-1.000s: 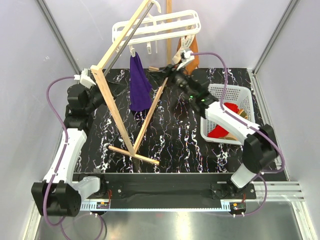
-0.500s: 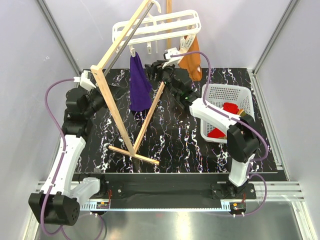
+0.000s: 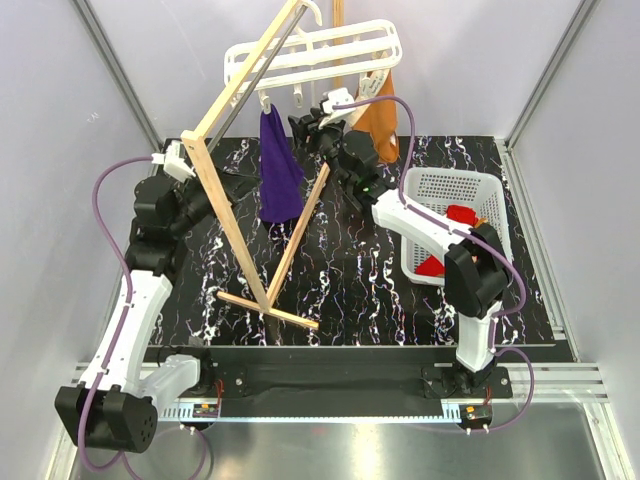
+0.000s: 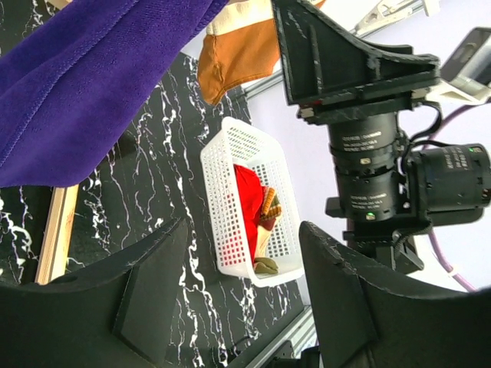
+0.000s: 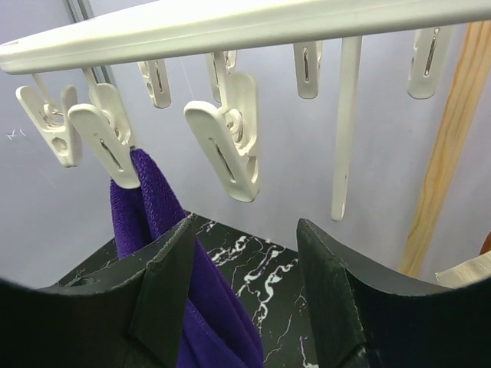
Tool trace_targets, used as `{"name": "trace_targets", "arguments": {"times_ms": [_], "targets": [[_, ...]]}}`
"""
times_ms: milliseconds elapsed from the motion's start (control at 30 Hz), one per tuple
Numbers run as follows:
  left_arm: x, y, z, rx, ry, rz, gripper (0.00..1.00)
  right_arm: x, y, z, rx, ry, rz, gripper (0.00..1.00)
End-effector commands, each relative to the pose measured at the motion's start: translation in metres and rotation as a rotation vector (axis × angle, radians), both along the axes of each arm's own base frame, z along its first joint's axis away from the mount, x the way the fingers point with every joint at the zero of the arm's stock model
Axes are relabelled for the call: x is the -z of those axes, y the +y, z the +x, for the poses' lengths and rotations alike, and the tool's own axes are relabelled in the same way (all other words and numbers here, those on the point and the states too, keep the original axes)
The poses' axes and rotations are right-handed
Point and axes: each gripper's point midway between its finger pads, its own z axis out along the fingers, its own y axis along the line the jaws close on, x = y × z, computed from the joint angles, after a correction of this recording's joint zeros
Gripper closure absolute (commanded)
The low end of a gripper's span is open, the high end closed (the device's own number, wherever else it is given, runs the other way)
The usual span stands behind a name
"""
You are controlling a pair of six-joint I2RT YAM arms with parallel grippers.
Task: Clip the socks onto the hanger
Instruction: Open the clamp at the hanger.
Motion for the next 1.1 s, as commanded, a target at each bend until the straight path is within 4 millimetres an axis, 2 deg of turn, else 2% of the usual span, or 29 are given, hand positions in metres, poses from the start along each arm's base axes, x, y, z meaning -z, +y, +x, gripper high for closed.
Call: {"name": "trace_targets", "arguments": {"times_ms": [0, 233, 600, 900, 1033, 1067], "targets": [[-0.028, -0.001, -0.005, 0.006, -0.102, 0.001, 0.36, -0.034, -0.005, 0.002, 0.03, -0.094, 0.044, 0.38], [-0.024, -0.002, -0.002, 0.011, -0.091, -0.001, 0.37, -0.044, -0.003, 0.005, 0.035, -0.119, 0.04, 0.38], [-0.02, -0.01, 0.001, 0.034, -0.069, -0.021, 0.37, -0.046, -0.004, 0.008, 0.046, -0.121, 0.055, 0.38], [-0.026, -0.011, 0.0, 0.027, -0.08, -0.024, 0.38, -0.051, -0.003, 0.006, 0.034, -0.131, 0.058, 0.5], [-0.026, -0.011, 0.001, 0.028, -0.082, -0.023, 0.38, -0.052, -0.005, 0.007, 0.035, -0.131, 0.061, 0.5], [-0.026, -0.012, 0.001, 0.029, -0.081, -0.023, 0.38, -0.052, -0.004, 0.006, 0.035, -0.131, 0.061, 0.46]]}}
